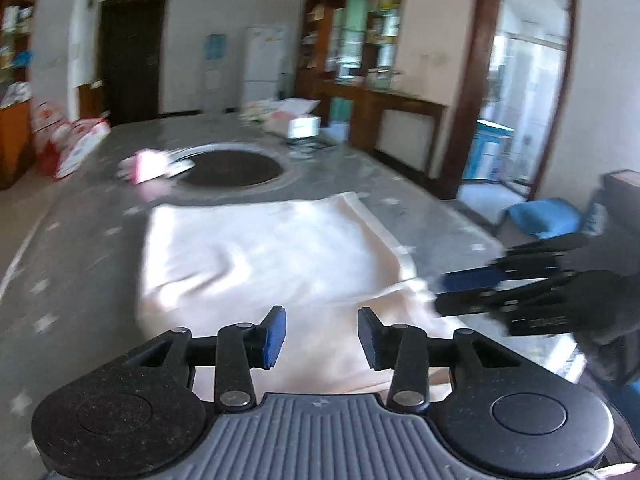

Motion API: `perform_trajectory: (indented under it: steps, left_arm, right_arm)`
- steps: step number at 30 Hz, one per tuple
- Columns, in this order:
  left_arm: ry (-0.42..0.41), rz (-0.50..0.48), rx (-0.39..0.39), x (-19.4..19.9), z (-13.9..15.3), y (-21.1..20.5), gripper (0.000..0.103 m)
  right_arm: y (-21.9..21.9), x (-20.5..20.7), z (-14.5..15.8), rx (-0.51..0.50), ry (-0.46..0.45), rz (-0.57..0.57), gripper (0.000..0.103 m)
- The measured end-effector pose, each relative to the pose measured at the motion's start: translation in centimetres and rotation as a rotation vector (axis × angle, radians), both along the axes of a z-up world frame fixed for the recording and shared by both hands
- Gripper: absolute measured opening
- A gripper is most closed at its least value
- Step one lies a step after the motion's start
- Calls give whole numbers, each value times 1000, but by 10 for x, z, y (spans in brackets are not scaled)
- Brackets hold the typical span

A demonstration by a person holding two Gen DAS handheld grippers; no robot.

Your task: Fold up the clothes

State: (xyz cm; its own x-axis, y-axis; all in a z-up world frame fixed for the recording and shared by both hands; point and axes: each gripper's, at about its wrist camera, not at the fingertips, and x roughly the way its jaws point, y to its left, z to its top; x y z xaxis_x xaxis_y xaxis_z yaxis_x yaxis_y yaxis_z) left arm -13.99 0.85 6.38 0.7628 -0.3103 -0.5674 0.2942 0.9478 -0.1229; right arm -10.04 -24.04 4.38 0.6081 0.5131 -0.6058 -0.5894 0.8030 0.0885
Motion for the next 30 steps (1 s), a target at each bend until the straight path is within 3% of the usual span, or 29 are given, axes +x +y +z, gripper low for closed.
perform_trajectory:
  steps: [6,15,25,30]
  left_arm:
    - [63,95,2,0,-16,43,41]
    - [127,62,15,-8,-30,62,36]
    - [92,35,-45,38,-12,49,34]
    - [99,25,10,61,-25,35,34]
  right_arm:
    - [20,5,-2,6,-5,46,29]
    - [37,23,-20,-27,38,67,27]
    - [38,24,-10,-25,16,59,27]
    - [42,30,-18,-61,29,52,27]
